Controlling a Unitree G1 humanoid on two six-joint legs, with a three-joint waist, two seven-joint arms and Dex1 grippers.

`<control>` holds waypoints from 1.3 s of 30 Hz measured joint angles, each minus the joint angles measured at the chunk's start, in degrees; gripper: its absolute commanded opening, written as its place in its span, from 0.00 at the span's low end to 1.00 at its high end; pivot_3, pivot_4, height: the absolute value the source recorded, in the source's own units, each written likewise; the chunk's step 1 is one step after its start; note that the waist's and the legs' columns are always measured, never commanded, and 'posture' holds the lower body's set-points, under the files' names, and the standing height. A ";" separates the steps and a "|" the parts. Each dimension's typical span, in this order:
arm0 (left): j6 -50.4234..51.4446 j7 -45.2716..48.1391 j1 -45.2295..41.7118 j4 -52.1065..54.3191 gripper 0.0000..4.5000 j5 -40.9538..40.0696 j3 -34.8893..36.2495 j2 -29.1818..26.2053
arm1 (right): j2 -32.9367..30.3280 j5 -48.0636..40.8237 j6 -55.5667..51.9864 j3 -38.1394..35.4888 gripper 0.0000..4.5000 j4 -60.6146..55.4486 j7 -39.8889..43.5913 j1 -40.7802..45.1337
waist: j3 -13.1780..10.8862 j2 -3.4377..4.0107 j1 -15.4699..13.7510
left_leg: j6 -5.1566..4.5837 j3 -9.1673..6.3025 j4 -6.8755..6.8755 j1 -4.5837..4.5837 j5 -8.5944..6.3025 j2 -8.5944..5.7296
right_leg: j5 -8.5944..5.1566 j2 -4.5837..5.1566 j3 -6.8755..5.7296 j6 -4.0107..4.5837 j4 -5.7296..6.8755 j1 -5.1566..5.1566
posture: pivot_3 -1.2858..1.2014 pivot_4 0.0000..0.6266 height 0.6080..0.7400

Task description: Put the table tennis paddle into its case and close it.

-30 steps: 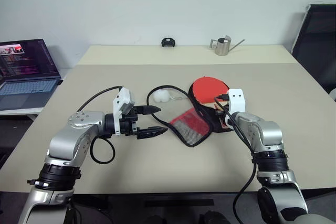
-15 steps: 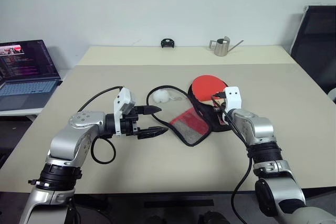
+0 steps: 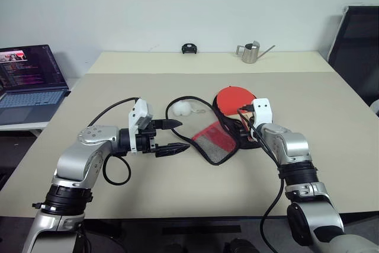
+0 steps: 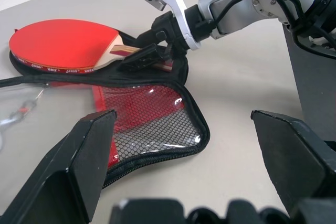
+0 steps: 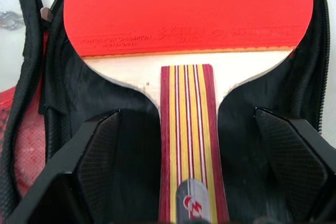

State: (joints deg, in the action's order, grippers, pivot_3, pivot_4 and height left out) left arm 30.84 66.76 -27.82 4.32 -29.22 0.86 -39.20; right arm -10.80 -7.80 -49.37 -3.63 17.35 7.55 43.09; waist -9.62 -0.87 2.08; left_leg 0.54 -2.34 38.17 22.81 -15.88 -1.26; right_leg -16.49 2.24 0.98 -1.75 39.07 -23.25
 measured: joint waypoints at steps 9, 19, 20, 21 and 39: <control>-0.01 -0.02 -0.05 0.00 1.00 0.00 0.00 0.12 | -1.20 1.13 0.83 1.01 0.71 -1.05 0.95 -1.66 | 0.00 0.00 -0.05 | 0.00 0.00 0.00 0.00 0.00 0.00 | 0.00 0.00 -0.01 0.00 0.01 0.01 | 0.52 0.24 1.00; 0.00 -0.37 -0.06 0.00 1.00 0.00 0.00 0.16 | -1.77 2.11 1.68 1.69 0.26 -1.94 1.57 -2.79 | 0.01 -0.02 -0.09 | 0.00 0.00 0.01 -0.01 0.00 0.00 | 0.00 0.00 -0.01 0.00 0.01 0.02 | 0.52 0.24 1.00; -0.01 -0.37 -0.06 0.00 1.00 0.00 0.00 0.16 | -1.83 2.11 1.48 1.72 0.26 -2.77 1.59 -3.32 | 0.01 -0.02 -0.11 | 0.00 -0.01 0.01 -0.01 0.00 0.00 | 0.00 0.00 -0.01 0.00 0.01 0.02 | 0.52 0.24 1.00; -0.01 -0.36 -0.06 0.00 1.00 0.00 0.00 0.16 | -1.92 2.11 1.16 1.77 0.26 -3.59 1.63 -3.74 | 0.01 -0.02 -0.12 | 0.00 -0.01 0.01 0.00 0.00 0.00 | 0.00 0.00 -0.01 0.00 0.00 0.02 | 0.52 0.24 1.00; -0.11 -0.32 -0.20 -0.02 1.00 0.01 -0.21 0.57 | -1.82 2.00 -3.61 1.27 0.47 -9.20 2.06 -6.03 | 0.01 -0.02 -0.13 | 0.00 -0.01 0.01 -0.01 0.00 0.00 | 0.00 0.00 -0.01 0.00 0.01 0.01 | 0.52 0.24 1.00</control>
State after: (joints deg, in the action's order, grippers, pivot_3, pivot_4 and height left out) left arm 30.73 66.44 -28.03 4.30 -29.21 0.64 -38.63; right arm -12.62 -5.80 -52.98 -2.36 8.15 9.61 37.06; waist -9.61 -0.88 1.96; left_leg 0.54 -2.35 38.17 22.80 -15.87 -1.25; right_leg -16.49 2.23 0.97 -1.75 39.09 -23.24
